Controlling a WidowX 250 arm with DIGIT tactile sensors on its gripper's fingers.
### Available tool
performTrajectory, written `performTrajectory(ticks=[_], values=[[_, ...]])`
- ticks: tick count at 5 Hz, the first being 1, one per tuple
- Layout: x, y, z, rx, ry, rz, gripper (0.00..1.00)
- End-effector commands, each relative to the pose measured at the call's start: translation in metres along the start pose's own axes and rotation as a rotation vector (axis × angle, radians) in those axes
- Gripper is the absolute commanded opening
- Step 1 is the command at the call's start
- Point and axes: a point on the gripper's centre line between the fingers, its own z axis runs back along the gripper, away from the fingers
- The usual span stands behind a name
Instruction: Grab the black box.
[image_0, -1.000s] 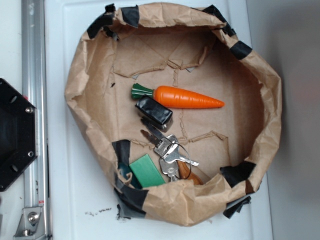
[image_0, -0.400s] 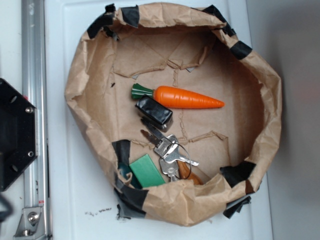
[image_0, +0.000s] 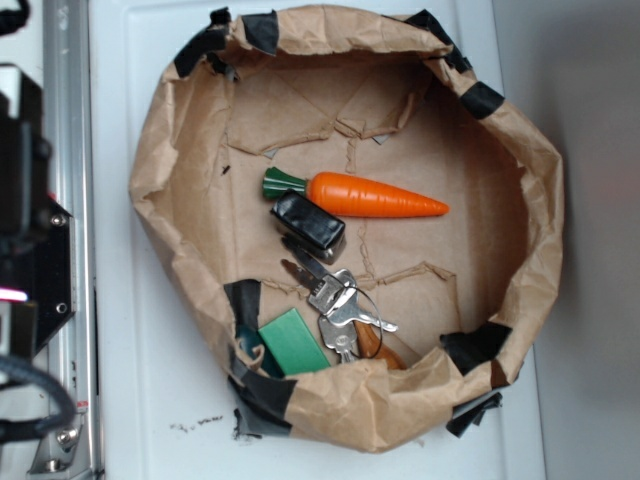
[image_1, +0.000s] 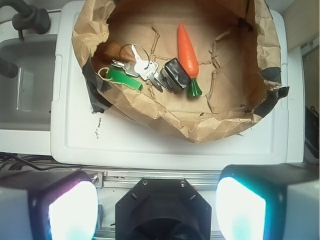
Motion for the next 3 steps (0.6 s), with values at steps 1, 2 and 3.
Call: performTrajectory(ticks=[1, 2, 3], values=[[0.04, 0.03, -0.009, 0.054, -0.098, -0.081, 1.0], [0.065, 0.05, -0.02, 0.108, -0.132, -0.116, 1.0], [0.074, 0.049, -0.063, 0.069, -0.074, -0.203, 1.0]])
